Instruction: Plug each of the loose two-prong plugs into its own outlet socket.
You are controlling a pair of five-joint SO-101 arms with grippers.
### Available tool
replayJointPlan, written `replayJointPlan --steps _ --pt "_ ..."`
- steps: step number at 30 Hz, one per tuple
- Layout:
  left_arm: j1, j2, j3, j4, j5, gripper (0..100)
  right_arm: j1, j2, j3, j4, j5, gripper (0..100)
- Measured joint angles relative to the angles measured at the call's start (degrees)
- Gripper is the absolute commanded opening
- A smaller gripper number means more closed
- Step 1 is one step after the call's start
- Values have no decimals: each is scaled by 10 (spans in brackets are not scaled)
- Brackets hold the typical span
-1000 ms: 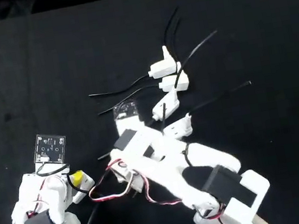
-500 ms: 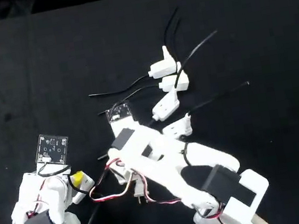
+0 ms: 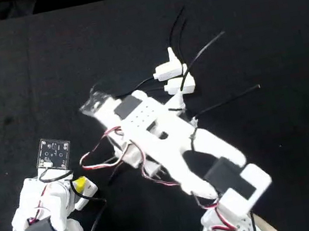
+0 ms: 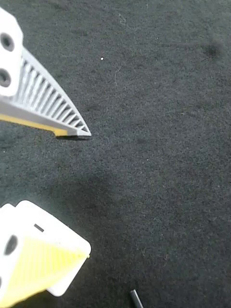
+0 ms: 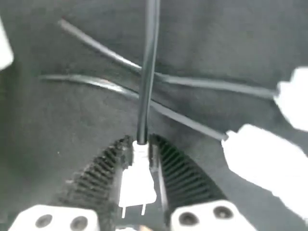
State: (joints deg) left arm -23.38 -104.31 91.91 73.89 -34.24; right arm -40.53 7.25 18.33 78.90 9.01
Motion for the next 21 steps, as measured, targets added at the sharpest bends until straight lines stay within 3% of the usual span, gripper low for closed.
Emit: replayJointPlan --steps 4,13,21 --pt "0 0 1 0 0 339 -20 50 -12 2 32 188" --pt "0 0 1 0 0 339 -19 61 -61 106 40 131" --pt "0 0 1 0 0 339 -19 61 32 42 40 131"
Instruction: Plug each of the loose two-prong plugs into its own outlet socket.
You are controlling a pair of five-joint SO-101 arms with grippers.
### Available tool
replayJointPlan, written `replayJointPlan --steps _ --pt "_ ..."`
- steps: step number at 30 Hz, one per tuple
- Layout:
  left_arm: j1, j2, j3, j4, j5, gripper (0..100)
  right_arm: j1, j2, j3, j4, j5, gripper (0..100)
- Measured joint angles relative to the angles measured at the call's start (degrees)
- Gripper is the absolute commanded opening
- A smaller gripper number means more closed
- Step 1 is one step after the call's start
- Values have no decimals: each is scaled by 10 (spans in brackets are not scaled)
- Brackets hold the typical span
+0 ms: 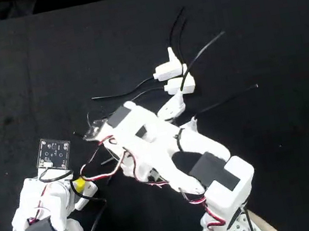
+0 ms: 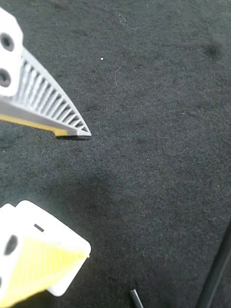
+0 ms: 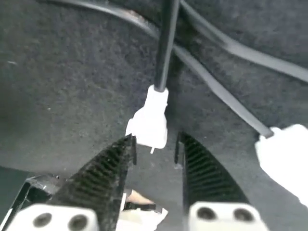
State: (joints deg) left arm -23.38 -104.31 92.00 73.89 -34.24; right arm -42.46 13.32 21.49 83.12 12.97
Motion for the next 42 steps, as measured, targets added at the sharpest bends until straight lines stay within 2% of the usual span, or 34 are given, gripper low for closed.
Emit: replayJointPlan --steps 15,23,28,32,42 --pt "0 0 0 0 0 339 -3 -5 26 -51 1 128" --pt "0 0 0 0 0 339 -33 14 27 -64 -1 126" --pt "0 0 0 0 0 339 -32 18 18 -54 -1 44" --pt "0 0 0 0 0 339 -31 19 18 -54 -2 39" --pt "0 0 0 0 0 339 -32 -21 7 -47 -90 12"
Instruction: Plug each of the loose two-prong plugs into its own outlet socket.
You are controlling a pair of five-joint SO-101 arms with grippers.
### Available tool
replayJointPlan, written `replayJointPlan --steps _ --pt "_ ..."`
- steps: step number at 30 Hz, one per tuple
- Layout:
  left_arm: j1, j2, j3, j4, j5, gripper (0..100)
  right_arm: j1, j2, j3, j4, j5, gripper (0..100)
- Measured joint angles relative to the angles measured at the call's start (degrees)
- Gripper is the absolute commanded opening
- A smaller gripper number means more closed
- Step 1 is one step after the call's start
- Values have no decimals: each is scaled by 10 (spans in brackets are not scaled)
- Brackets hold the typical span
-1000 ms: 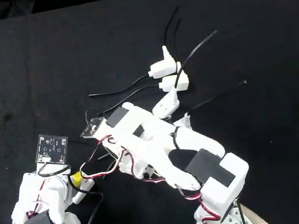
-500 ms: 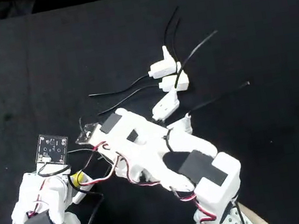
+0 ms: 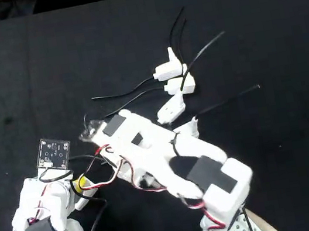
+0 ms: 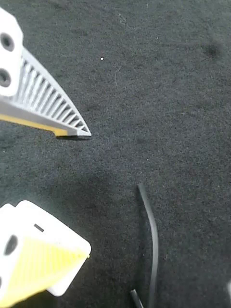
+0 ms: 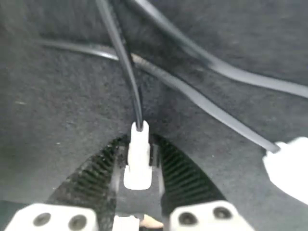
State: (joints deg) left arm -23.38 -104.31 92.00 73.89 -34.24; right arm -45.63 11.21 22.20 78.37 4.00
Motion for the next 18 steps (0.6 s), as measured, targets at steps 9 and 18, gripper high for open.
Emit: replayJointPlan --steps 9,18 --pt "2 0 0 0 0 339 -1 -268 42 -41 -89 12" --pt "55 3 -63 5 146 341 0 -451 177 -269 -207 12"
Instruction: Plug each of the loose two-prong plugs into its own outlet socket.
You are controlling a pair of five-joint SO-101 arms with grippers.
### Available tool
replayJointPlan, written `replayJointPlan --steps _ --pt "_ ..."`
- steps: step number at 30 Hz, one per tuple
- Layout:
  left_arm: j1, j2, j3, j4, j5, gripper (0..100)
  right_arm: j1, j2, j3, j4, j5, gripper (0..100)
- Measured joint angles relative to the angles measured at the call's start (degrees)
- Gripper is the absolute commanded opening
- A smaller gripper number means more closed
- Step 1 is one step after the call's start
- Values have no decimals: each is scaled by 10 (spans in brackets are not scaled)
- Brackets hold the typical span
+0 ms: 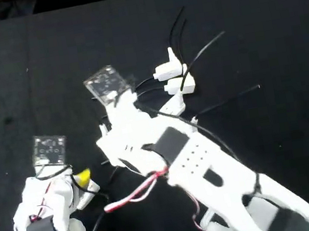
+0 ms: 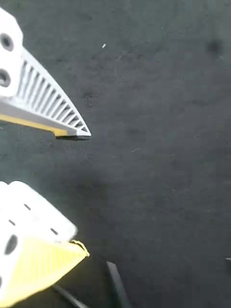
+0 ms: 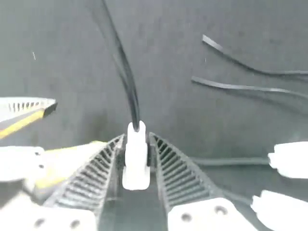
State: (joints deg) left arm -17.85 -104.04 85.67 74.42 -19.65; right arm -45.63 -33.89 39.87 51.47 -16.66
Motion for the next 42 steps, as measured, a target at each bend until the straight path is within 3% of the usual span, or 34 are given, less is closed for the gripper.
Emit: replayJointPlan --steps 6,11,15,22,27,35,42 --pt "76 -3 -87 0 84 340 0 -102 107 -98 -27 12" --pt "185 -2 -91 0 104 339 -23 -200 168 -105 -27 12" --pt "219 -2 -91 0 105 339 -23 -275 199 -105 -27 12" --pt "222 -2 -91 -20 107 339 -25 -337 225 -105 -27 11" --pt "223 3 -90 -63 169 339 -44 -334 220 -91 -28 11" --pt "134 4 -89 -96 181 339 -49 -277 135 -1 -28 11" --pt "115 4 -89 -96 180 339 -51 -187 76 40 -9 11"
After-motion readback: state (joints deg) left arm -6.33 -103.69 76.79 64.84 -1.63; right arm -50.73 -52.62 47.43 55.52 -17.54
